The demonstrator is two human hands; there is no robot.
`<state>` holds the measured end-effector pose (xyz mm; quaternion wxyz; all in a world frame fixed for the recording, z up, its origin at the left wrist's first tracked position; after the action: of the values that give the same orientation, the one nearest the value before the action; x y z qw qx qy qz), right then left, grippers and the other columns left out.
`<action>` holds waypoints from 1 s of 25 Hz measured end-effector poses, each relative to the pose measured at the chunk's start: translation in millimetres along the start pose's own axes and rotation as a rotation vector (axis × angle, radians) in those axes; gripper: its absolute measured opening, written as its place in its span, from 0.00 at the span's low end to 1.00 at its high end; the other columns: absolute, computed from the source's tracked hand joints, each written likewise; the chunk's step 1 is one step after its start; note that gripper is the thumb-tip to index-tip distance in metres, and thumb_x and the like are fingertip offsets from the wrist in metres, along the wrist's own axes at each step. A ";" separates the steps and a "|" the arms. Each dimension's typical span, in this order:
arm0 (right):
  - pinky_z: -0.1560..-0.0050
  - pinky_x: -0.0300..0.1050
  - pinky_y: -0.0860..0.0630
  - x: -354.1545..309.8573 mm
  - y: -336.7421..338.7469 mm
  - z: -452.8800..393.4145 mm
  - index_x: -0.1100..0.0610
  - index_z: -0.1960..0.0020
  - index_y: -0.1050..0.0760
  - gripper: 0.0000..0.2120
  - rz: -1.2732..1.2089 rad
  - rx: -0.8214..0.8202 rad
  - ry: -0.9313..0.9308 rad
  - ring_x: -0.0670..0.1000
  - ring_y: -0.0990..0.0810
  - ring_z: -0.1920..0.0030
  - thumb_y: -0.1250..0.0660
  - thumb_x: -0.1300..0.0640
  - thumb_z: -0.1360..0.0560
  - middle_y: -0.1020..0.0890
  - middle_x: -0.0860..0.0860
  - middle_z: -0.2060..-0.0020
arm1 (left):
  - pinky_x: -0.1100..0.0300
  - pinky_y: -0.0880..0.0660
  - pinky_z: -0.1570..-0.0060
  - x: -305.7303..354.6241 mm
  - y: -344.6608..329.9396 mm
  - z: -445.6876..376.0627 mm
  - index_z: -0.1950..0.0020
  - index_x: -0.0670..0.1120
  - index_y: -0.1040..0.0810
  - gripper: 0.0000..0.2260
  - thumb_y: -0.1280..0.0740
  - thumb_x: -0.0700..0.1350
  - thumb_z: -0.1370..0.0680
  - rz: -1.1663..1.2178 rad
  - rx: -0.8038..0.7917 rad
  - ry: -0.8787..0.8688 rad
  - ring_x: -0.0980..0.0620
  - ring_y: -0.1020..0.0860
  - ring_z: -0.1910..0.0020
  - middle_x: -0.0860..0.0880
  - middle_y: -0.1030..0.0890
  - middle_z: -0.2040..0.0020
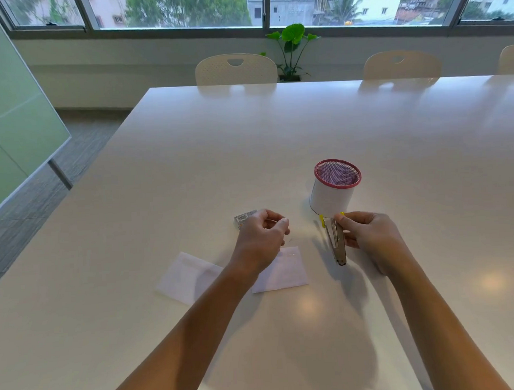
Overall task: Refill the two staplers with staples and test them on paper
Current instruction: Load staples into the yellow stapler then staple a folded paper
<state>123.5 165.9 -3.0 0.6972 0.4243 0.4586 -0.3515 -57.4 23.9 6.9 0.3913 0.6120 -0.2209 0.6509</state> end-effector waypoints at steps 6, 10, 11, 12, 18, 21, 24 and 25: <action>0.47 0.56 0.18 11.3 8.3 2.4 0.50 0.58 0.17 0.06 0.235 0.067 -0.010 0.54 0.14 0.61 0.27 0.48 0.26 0.14 0.51 0.62 | 0.60 0.25 0.56 5.6 44.0 -19.1 0.52 0.46 0.19 0.04 0.33 0.44 0.23 -0.156 0.237 -0.082 0.55 0.23 0.64 0.52 0.19 0.62; 0.48 0.56 0.18 8.3 8.5 3.5 0.49 0.56 0.18 0.07 0.329 0.097 0.026 0.55 0.15 0.60 0.26 0.47 0.27 0.15 0.51 0.62 | 0.61 0.26 0.58 4.4 71.0 -28.5 0.50 0.46 0.19 0.05 0.34 0.44 0.22 -0.186 0.306 -0.067 0.55 0.22 0.61 0.52 0.20 0.60; 0.48 0.55 0.18 7.5 8.4 3.8 0.50 0.56 0.18 0.07 0.350 0.102 0.031 0.54 0.15 0.60 0.26 0.46 0.27 0.15 0.51 0.61 | 0.62 0.27 0.60 2.8 74.7 -29.3 0.50 0.46 0.19 0.05 0.34 0.44 0.21 -0.187 0.313 -0.062 0.57 0.23 0.61 0.52 0.20 0.59; 0.48 0.55 0.18 6.4 8.0 4.1 0.50 0.56 0.18 0.07 0.373 0.106 0.038 0.54 0.15 0.60 0.26 0.47 0.27 0.14 0.51 0.61 | 0.63 0.28 0.62 0.9 77.3 -29.6 0.49 0.46 0.20 0.05 0.35 0.44 0.21 -0.189 0.318 -0.056 0.58 0.23 0.62 0.52 0.20 0.59; 0.53 0.45 0.22 3.0 6.7 2.9 0.53 0.52 0.16 0.10 0.452 0.108 0.022 0.52 0.15 0.57 0.27 0.47 0.27 0.14 0.51 0.58 | 0.64 0.30 0.63 -9.9 78.8 -29.0 0.48 0.46 0.20 0.06 0.35 0.44 0.20 -0.192 0.300 -0.025 0.59 0.24 0.61 0.50 0.20 0.56; 0.53 0.44 0.23 3.7 6.8 1.8 0.53 0.50 0.15 0.11 0.468 0.113 0.020 0.53 0.16 0.55 0.26 0.47 0.27 0.14 0.52 0.59 | 0.63 0.29 0.62 -9.3 77.9 -28.3 0.48 0.46 0.20 0.05 0.35 0.43 0.20 -0.186 0.296 -0.028 0.59 0.24 0.61 0.50 0.20 0.57; 0.54 0.43 0.26 0.2 5.8 4.1 0.54 0.49 0.15 0.11 0.491 0.116 0.036 0.54 0.18 0.53 0.27 0.48 0.26 0.14 0.54 0.56 | 0.64 0.29 0.63 -9.0 77.9 -28.2 0.49 0.46 0.20 0.05 0.35 0.43 0.20 -0.181 0.295 -0.027 0.58 0.24 0.61 0.51 0.20 0.57; 0.55 0.43 0.27 -1.4 5.4 4.9 0.55 0.48 0.15 0.11 0.496 0.115 0.041 0.54 0.19 0.52 0.28 0.48 0.25 0.14 0.54 0.54 | 0.63 0.29 0.62 -9.4 77.5 -28.2 0.49 0.46 0.20 0.05 0.35 0.43 0.20 -0.180 0.293 -0.026 0.57 0.24 0.60 0.51 0.20 0.57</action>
<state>129.5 163.7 0.9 0.7275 0.5698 0.3338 -0.1862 -136.0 -2.9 8.3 0.3518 0.6881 -0.0730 0.6305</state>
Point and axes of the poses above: each hand's wrist, its own z-axis away from the middle knuckle, its own y-axis out of the back of the hand, x = y × z, the point moved 8 cm from there along -z, towards the middle knuckle
